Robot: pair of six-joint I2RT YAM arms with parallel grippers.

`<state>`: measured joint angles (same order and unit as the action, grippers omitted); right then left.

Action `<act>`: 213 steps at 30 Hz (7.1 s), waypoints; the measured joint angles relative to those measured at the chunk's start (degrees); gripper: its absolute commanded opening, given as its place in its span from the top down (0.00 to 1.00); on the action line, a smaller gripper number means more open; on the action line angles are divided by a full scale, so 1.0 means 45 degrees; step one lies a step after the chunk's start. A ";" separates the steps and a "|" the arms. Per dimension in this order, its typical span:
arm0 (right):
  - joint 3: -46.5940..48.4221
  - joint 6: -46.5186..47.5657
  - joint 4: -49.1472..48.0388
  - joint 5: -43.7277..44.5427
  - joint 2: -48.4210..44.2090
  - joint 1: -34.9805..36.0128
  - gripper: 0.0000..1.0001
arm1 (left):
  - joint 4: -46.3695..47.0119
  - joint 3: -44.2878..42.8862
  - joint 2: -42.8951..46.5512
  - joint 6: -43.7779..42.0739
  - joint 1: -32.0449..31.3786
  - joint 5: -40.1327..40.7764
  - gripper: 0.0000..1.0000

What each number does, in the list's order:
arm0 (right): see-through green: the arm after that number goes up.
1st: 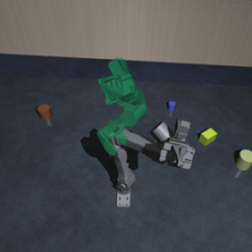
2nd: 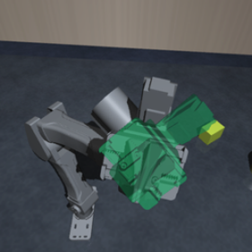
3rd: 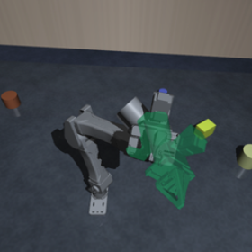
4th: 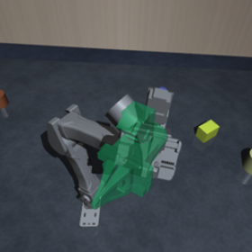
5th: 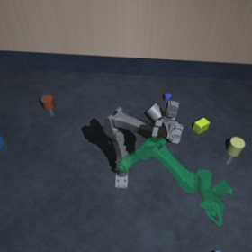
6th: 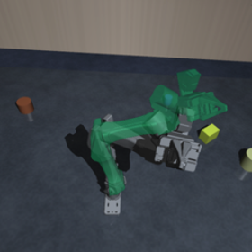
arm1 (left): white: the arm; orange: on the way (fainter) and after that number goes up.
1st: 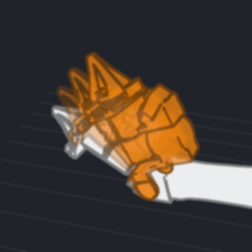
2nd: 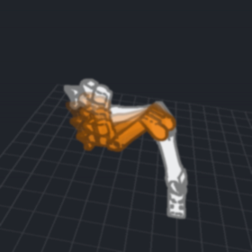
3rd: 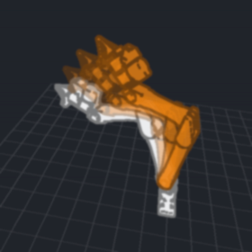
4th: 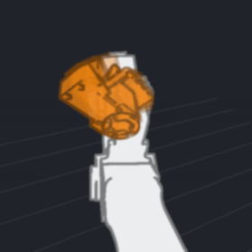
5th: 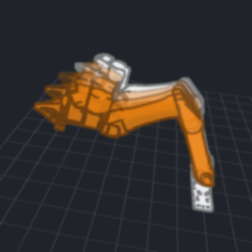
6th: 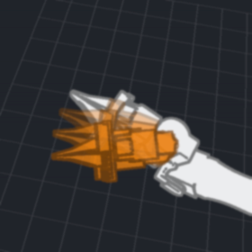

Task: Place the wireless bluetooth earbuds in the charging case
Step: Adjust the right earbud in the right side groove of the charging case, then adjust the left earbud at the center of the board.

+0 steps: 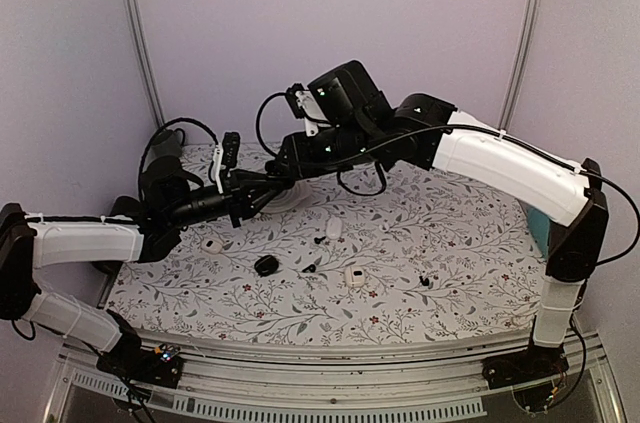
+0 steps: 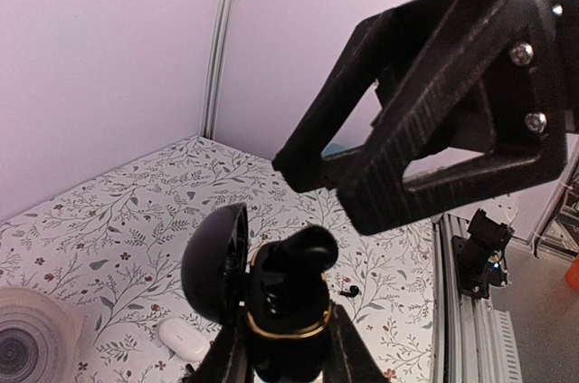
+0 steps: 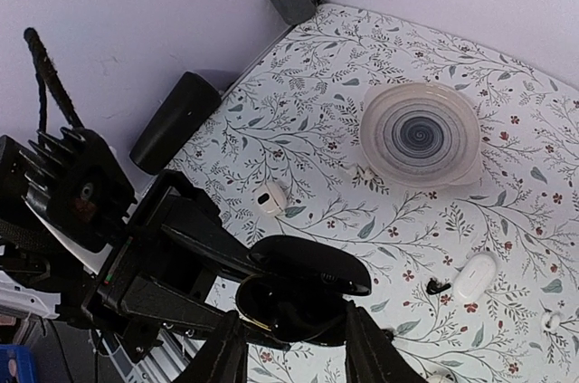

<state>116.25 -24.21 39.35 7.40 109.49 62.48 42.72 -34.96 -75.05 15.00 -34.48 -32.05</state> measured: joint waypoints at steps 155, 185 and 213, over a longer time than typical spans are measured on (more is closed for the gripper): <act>0.1064 -0.0049 0.0884 -0.0403 0.0826 -0.0141 0.85 | 0.2356 0.1132 0.0121 -0.1214 -0.0719 0.1355 1.00; -0.0257 -0.0097 0.0185 -0.0476 0.0005 -0.0199 0.65 | 0.2861 0.1214 0.0126 -0.1336 -0.0811 0.1642 1.00; -0.8568 -0.0865 -0.5022 -0.3002 -0.5668 -0.2331 0.42 | 0.3842 0.1209 0.0121 -0.1083 -0.0787 -0.0437 1.00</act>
<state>77.69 -28.10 16.75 -6.11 83.99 51.99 60.01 -29.52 -74.50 10.13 -38.02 -34.02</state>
